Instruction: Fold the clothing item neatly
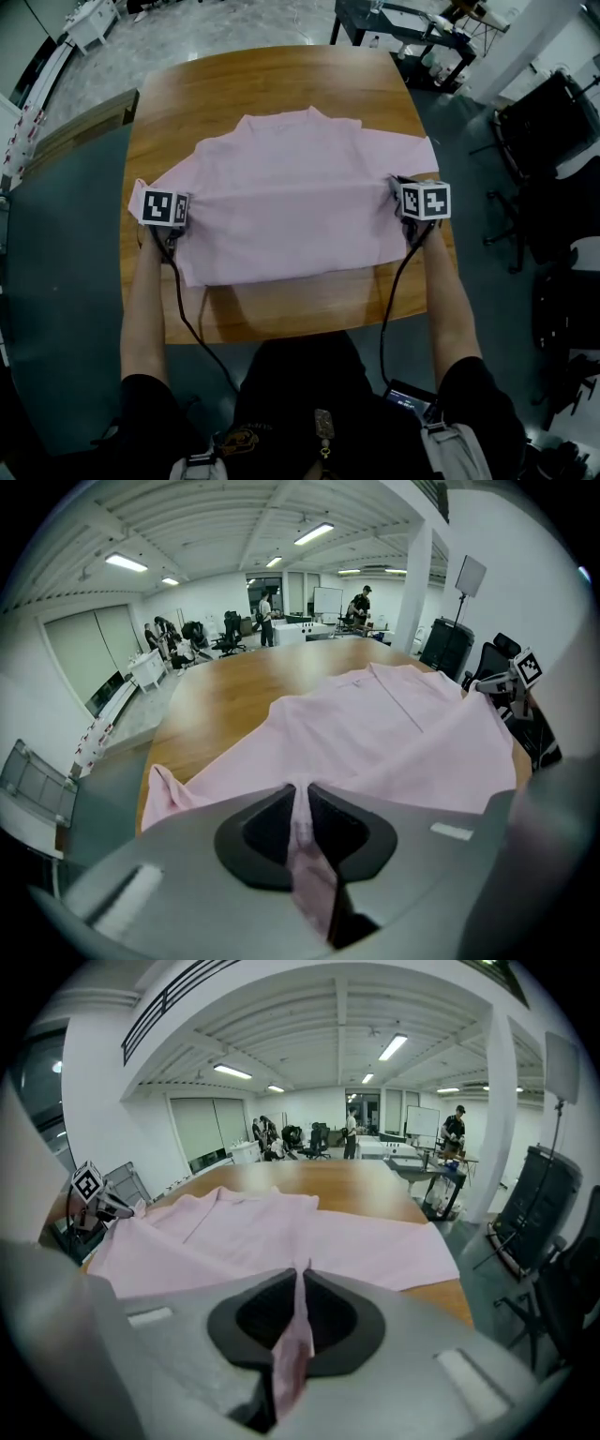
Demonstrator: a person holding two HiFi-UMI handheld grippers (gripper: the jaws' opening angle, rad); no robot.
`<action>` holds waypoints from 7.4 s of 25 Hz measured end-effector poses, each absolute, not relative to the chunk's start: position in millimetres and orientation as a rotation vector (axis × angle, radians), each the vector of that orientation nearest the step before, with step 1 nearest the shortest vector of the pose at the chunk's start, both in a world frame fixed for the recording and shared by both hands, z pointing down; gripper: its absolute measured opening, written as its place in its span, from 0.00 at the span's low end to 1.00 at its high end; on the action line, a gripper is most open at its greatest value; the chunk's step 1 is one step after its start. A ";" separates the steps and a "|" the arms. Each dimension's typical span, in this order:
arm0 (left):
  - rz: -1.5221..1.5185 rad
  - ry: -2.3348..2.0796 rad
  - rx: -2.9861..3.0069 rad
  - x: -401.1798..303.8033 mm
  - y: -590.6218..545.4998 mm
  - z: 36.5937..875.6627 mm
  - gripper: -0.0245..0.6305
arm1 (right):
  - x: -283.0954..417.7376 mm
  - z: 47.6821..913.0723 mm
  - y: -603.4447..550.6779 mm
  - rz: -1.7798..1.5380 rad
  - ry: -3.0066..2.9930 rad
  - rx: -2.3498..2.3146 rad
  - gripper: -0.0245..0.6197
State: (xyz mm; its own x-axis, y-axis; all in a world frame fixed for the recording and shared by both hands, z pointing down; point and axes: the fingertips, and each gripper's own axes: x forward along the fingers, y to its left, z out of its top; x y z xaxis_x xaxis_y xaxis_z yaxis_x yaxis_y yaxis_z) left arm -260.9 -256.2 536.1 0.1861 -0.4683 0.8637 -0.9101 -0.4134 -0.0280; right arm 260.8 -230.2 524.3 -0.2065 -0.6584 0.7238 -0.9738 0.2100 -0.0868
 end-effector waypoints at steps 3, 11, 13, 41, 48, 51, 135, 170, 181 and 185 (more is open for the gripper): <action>1.173 -1.288 1.910 -264.6 -264.3 557.8 0.11 | 258.4 548.4 -238.8 0.802 -1.923 1.465 0.07; 1.189 -1.316 1.836 -269.8 -272.8 593.6 0.15 | 253.3 585.6 -250.3 0.872 -1.923 1.382 0.09; 1.157 -1.322 1.840 -271.3 -273.1 594.3 0.19 | 252.0 590.9 -251.0 0.896 -1.943 1.371 0.09; 1.440 -0.860 2.311 -222.0 -252.9 567.8 0.52 | 197.7 575.9 -245.2 0.463 -2.121 0.714 0.37; 1.584 -0.695 2.151 -236.4 -244.7 600.4 0.52 | 204.9 599.7 -235.8 0.493 -2.014 0.490 0.44; 1.663 -0.648 2.077 -237.2 -242.4 602.7 0.45 | 212.9 599.0 -232.4 0.475 -1.948 0.439 0.40; 0.871 -1.391 2.043 -434.0 -230.9 565.0 0.10 | -374.7 541.9 -222.9 0.108 -2.341 0.302 0.16; 0.861 -1.012 2.590 -307.5 -340.1 408.3 0.06 | -258.6 439.9 -262.9 0.170 -2.418 0.738 0.06; 0.945 -0.787 2.635 -148.9 -350.3 403.3 0.06 | -116.6 432.6 -265.6 0.248 -2.463 0.889 0.06; 1.032 -0.721 2.619 -105.6 -350.0 429.1 0.06 | -81.5 445.9 -264.4 0.302 -2.441 0.920 0.07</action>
